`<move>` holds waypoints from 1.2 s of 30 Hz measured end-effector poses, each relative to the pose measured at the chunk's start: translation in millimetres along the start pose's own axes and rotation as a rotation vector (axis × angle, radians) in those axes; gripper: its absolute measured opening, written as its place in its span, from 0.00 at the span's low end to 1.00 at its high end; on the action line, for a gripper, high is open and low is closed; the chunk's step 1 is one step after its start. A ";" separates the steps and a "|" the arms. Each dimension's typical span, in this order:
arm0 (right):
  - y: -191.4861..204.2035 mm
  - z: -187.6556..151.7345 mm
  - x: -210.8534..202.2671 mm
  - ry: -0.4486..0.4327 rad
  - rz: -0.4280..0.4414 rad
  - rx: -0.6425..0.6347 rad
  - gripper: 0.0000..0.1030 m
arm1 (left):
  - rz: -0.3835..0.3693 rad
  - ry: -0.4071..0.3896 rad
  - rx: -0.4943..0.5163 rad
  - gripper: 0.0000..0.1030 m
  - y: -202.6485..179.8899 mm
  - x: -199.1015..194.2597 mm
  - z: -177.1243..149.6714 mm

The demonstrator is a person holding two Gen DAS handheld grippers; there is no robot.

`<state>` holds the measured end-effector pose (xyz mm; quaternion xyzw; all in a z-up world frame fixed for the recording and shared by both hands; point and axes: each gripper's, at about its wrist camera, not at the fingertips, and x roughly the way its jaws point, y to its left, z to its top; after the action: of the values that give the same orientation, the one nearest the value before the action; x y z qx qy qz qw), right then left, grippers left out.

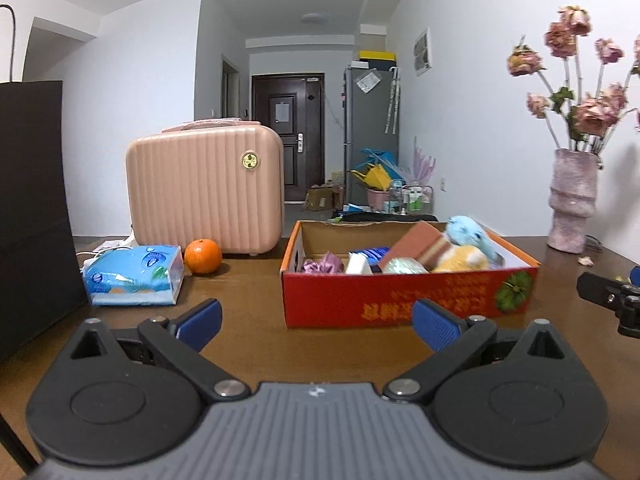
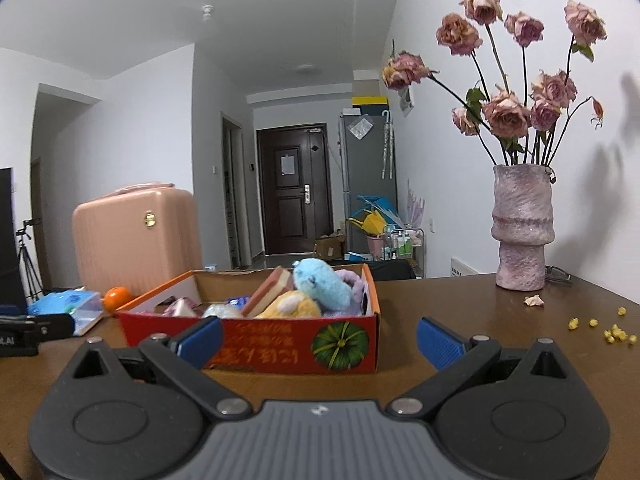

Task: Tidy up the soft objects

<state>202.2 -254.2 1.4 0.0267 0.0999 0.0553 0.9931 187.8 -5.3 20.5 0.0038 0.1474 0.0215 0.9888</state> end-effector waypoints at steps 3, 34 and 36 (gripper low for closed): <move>5.1 -4.8 -25.2 0.007 0.008 -0.003 1.00 | -0.029 -0.001 -0.005 1.00 1.7 -24.7 -6.5; 39.0 -32.7 -160.9 0.068 0.014 -0.026 1.00 | -0.070 0.012 -0.004 1.00 18.0 -136.1 -54.5; 37.9 -31.5 -159.9 0.067 0.015 -0.027 1.00 | -0.070 0.012 -0.006 1.00 18.1 -136.0 -54.4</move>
<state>36.1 -233.7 4.2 0.0121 0.1320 0.0651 0.9890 41.2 6.9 8.3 -0.0045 0.1535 -0.0128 0.9881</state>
